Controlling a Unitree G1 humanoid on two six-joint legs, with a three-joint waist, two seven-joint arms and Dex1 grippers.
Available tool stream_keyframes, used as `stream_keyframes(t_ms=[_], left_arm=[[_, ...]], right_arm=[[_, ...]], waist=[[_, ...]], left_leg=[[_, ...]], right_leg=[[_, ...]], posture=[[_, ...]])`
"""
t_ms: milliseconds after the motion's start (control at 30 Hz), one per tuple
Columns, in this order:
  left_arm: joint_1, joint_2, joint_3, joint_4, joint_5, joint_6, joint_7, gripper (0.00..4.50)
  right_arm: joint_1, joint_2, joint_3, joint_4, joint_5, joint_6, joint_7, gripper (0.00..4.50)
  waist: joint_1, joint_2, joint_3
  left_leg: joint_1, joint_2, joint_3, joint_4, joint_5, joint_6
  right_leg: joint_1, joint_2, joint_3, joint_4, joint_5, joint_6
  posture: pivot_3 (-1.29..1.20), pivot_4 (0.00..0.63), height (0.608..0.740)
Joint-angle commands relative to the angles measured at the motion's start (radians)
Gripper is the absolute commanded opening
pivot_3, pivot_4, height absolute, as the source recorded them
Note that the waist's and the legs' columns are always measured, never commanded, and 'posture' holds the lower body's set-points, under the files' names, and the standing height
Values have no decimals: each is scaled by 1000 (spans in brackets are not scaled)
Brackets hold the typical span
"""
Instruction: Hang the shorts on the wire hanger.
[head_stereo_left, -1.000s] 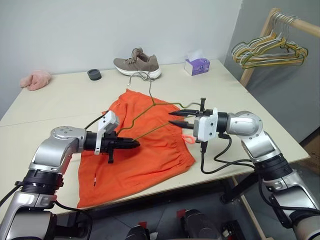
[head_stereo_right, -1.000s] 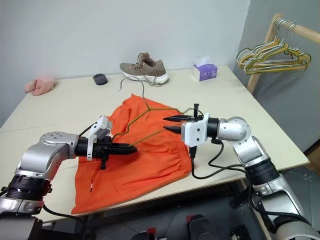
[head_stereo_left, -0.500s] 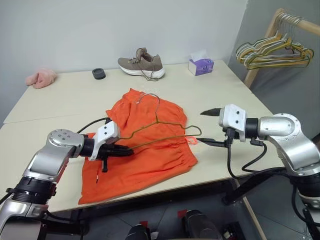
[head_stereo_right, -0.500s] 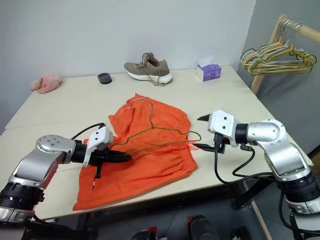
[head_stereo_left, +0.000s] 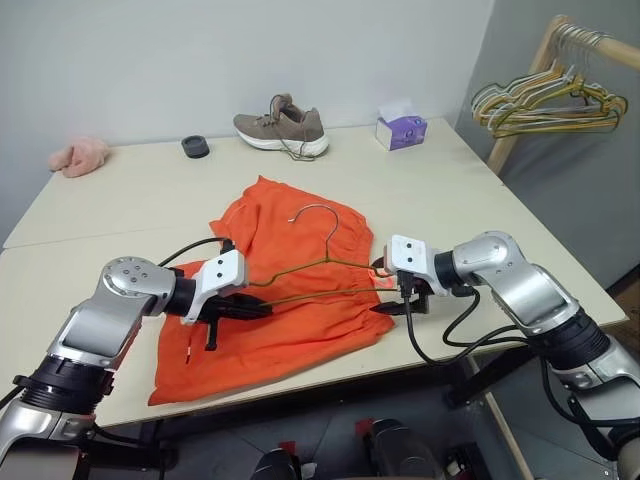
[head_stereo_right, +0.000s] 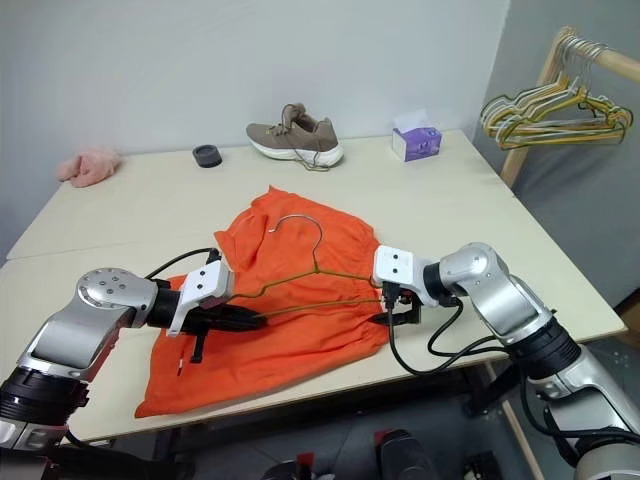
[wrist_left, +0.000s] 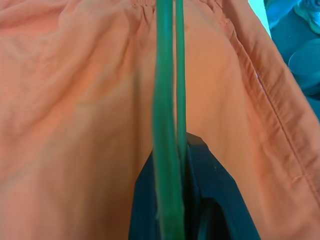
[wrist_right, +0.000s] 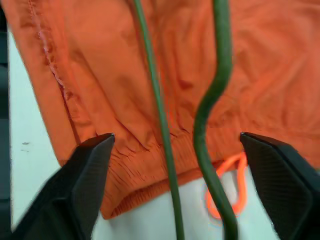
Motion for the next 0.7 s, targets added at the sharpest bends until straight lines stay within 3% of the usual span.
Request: stream_keyframes(t_ms=[33, 300, 567, 700], left_arm=[[6, 16, 11, -28, 2, -7, 4, 0], [22, 4, 16, -46, -11, 6, 13, 0], [18, -22, 45, -54, -64, 41, 18, 0], [28, -35, 74, -55, -112, 73, 17, 1060]], right_arm=[[-24, -6, 5, -8, -4, 19, 44, 2891], [-13, -10, 9, -25, -8, 55, 78, 32], [6, -20, 2, -27, -34, 23, 81, 32], [18, -35, -14, -37, -26, 24, 84, 0]], waist=[[3, 0, 0], [3, 0, 0], [3, 0, 0], [3, 0, 0]], left_leg=[[0, 0, 0, 0, 0, 0], [0, 0, -1, 0, 0, 0], [0, 0, -1, 0, 0, 0], [0, 0, -1, 1, 0, 0]], right_leg=[[0, 0, 0, 0, 0, 0], [0, 0, -1, 0, 0, 0], [0, 0, -1, 0, 0, 0], [0, 0, -1, 0, 0, 0]], posture=[[-197, 44, 740], [-199, 37, 740], [-201, 35, 740], [-203, 34, 740]])
